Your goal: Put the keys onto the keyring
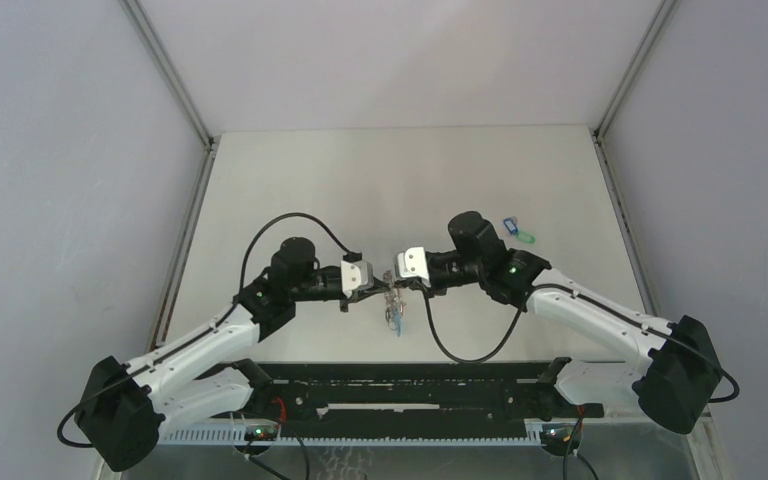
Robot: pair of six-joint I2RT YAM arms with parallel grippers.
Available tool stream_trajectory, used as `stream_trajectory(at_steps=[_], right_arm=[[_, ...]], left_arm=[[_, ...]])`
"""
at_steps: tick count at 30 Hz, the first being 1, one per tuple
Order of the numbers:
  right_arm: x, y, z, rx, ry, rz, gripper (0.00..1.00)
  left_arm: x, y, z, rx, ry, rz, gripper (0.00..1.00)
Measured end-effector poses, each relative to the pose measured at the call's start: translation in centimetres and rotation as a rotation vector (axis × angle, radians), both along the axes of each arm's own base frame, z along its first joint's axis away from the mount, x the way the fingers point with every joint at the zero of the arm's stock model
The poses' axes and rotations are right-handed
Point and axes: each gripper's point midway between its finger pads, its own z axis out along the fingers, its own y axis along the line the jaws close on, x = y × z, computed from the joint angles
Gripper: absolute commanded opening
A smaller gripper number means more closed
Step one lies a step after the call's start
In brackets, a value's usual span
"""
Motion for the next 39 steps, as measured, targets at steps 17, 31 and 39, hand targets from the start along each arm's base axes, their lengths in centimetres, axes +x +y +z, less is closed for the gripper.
stream_trajectory(at_steps=[17, 31, 39], right_arm=[[-0.1, 0.2, 1.7, 0.013, -0.025, 0.001, 0.31], [2.7, -4.2, 0.9, 0.019, 0.156, -0.332, 0.45], [1.8, -5.7, -3.7, -0.087, 0.412, -0.519, 0.43]], left_arm=[[1.0, 0.0, 0.3, -0.008, -0.021, 0.047, 0.00], [2.3, 1.1, 0.6, -0.001, -0.040, 0.126, 0.00], [3.2, 2.5, 0.4, 0.014, -0.050, 0.201, 0.00]])
